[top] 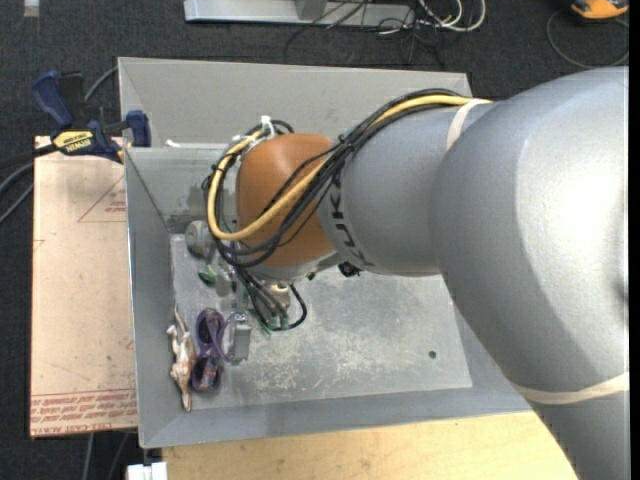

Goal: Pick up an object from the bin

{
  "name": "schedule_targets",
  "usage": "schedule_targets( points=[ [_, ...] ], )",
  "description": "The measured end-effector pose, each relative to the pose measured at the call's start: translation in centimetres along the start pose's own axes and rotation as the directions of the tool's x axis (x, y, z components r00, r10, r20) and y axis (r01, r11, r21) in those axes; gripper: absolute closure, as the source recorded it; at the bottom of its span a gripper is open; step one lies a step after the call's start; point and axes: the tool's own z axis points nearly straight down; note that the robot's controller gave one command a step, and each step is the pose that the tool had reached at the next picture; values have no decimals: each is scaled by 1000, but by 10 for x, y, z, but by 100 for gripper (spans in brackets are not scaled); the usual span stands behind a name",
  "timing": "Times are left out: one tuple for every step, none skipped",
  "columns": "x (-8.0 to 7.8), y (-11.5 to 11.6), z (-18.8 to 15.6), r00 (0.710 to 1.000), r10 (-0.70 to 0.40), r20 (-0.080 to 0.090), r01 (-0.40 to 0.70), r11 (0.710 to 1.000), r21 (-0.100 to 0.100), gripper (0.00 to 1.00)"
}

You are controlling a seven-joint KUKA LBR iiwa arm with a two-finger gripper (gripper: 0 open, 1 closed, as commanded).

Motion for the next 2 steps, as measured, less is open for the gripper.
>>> schedule_targets(
  points=[
    [25, 3, 19, 932, -362, 3, 362, 932, -1, 0],
    [28, 29, 29, 977, -212, 3, 212, 977, -2, 0]
  ],
)
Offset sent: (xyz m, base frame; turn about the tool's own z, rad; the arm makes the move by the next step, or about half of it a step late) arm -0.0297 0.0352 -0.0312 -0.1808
